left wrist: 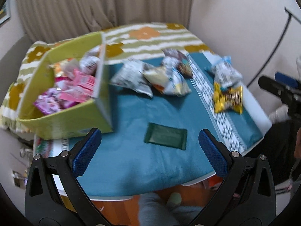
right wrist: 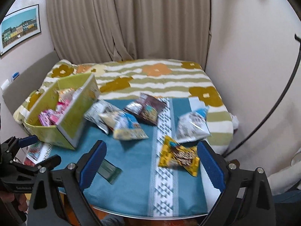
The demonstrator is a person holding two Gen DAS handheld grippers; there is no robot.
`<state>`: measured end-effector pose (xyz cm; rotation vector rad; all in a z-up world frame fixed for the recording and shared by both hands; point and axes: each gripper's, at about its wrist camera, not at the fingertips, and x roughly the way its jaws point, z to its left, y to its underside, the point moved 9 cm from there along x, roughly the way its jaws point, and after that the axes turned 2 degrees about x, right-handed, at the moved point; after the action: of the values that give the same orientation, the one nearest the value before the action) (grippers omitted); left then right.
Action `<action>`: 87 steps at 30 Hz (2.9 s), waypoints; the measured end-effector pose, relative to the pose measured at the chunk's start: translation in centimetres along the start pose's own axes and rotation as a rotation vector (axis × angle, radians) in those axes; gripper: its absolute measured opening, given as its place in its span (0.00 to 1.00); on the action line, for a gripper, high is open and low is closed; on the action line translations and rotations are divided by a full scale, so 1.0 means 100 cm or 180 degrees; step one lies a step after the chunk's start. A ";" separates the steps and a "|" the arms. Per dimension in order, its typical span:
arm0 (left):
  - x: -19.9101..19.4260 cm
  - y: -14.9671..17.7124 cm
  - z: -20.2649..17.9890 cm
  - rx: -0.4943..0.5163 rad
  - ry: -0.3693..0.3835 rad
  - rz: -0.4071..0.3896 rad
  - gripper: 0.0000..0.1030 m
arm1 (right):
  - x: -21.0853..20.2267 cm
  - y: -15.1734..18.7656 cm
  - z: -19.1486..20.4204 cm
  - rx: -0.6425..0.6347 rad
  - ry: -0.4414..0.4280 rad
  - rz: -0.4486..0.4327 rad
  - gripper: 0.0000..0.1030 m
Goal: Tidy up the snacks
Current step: 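Open both tools over the box and withdraw toward the remaining snacks, then grasp the dark green pack with the left tool while the right tool grasps the gold chocolate bag, then carry the green pack into the box with the left tool while the right tool carries the gold bag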
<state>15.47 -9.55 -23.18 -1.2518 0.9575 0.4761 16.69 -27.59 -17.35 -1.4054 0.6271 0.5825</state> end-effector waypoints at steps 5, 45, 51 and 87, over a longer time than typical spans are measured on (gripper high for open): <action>0.047 0.010 -0.014 0.0125 0.0103 0.0277 1.00 | 0.028 0.021 -0.025 0.0089 0.0049 0.0177 0.93; 0.155 0.042 -0.024 0.0437 0.0293 0.0835 0.86 | 0.168 0.066 -0.079 0.0686 0.0256 0.0814 0.93; 0.147 0.038 -0.014 0.0479 0.0315 0.0791 0.72 | 0.181 0.069 -0.072 0.0629 0.0191 0.0886 0.93; 0.057 -0.009 0.003 0.0250 0.0321 0.0345 0.58 | 0.122 0.047 -0.056 0.0554 0.0003 0.0580 0.60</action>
<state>19.34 -10.59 -27.30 -1.1658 1.1234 0.4587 21.70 -32.75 -29.59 -1.1930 0.7930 0.6550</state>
